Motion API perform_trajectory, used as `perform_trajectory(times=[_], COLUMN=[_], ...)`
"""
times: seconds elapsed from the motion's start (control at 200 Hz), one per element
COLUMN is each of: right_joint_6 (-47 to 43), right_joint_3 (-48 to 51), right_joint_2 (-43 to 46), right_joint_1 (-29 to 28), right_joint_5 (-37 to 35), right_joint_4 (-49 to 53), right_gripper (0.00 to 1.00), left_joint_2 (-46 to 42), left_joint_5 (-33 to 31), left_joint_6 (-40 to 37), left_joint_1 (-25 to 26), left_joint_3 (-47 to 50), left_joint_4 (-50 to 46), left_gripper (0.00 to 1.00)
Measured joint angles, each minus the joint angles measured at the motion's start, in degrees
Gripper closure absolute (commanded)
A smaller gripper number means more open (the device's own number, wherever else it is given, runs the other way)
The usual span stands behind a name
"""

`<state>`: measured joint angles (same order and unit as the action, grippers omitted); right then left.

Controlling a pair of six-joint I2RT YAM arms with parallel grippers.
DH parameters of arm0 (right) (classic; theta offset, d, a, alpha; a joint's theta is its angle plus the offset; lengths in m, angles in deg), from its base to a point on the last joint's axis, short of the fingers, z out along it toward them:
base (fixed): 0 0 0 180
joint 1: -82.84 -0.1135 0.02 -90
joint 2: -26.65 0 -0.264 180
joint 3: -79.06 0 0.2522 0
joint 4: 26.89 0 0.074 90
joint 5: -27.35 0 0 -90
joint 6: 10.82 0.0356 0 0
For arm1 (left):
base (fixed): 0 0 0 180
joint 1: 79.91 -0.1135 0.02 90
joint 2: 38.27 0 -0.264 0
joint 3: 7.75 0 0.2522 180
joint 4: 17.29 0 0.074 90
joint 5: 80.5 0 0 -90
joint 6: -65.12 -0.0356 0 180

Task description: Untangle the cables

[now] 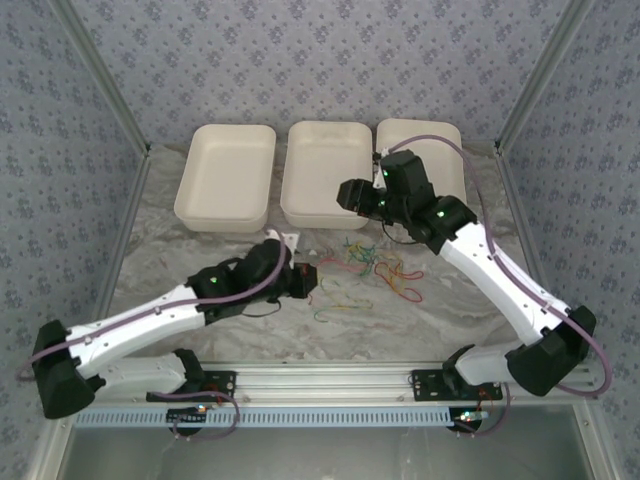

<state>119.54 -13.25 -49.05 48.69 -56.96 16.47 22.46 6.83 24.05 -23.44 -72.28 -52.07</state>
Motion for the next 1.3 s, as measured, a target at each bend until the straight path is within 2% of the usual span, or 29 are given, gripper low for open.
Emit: perform_trajectory(times=[0.185, 0.31, 0.47, 0.605, 0.809, 0.879, 0.939, 0.984, 1.009, 1.029, 1.114, 1.129, 1.194, 1.299], right_joint_6=[-0.87, -0.98, -0.7, 0.35, 2.1, 2.64, 3.23, 3.82, 4.22, 4.39, 5.99, 6.34, 7.96, 11.39], right_joint_3=[-0.07, -0.02, 4.28, 10.05, 17.07, 18.12, 18.97, 19.69, 20.22, 20.68, 23.43, 23.98, 26.58, 31.41], right_joint_2=[6.29, 12.17, 19.69, 23.37, 24.52, 24.7, 24.85, 25.0, 25.07, 25.14, 25.51, 25.55, 25.57, 25.9], right_joint_1=[2.05, 2.1, -0.87, -4.85, -11.21, -13.0, -14.34, -15.26, -15.82, -16.2, -17.75, -17.97, -18.93, -20.46], right_joint_5=[-0.33, -1.09, -3.43, -5.81, -10.19, -11.63, -12.92, -13.99, -14.62, -15.06, -16.94, -17.18, -18.45, -20.09], right_joint_4=[0.68, 1.68, 1.73, 2.16, 4.17, 5.01, 5.62, 5.97, 6.16, 6.25, 6.54, 6.69, 7.1, 7.61], right_gripper=[0.25, 0.25, 0.25, 0.25, 0.26, 0.26, 0.27, 0.28, 0.29, 0.29, 0.31, 0.32, 0.33, 0.34], left_joint_2=[-5.95, -4.24, 1.46, 11.87, 31.26, 36.59, 40.0, 41.88, 42.66, 43.1, 43.85, 43.85, 43.58, 40.7], left_joint_5=[5.01, 8.59, 11.37, 12.94, 14.03, 14.25, 14.75, 15.39, 15.76, 16.11, 17.33, 17.53, 18.38, 18.84], left_joint_6=[1.64, 1.44, 1.9, 2.82, 2.99, 2.97, 2.71, 2.49, 2.34, 2.03, 1.64, 1.55, 1.01, 0.59], left_joint_1=[-18.38, -30.64, -45.05, -51.49, -53.75, -53.86, -53.86, -53.86, -53.86, -53.86, -53.86, -53.86, -53.86, -53.81], left_joint_3=[-3.45, -9.11, -11.15, -12.7, -19.1, -20.9, -22.01, -22.64, -22.88, -23.08, -24.11, -24.33, -25.4, -25.57], left_joint_4=[-4.35, -6.75, -4.37, -0.98, 3.8, 4.96, 5.62, 6.08, 6.27, 6.25, 5.7, 5.57, 5.35, 3.82], left_gripper=[1.0, 1.0, 1.0, 1.0, 1.0, 0.92, 0.79, 0.59, 0.43, 0.34, 0.16, 0.09, 0.04, 0.04])
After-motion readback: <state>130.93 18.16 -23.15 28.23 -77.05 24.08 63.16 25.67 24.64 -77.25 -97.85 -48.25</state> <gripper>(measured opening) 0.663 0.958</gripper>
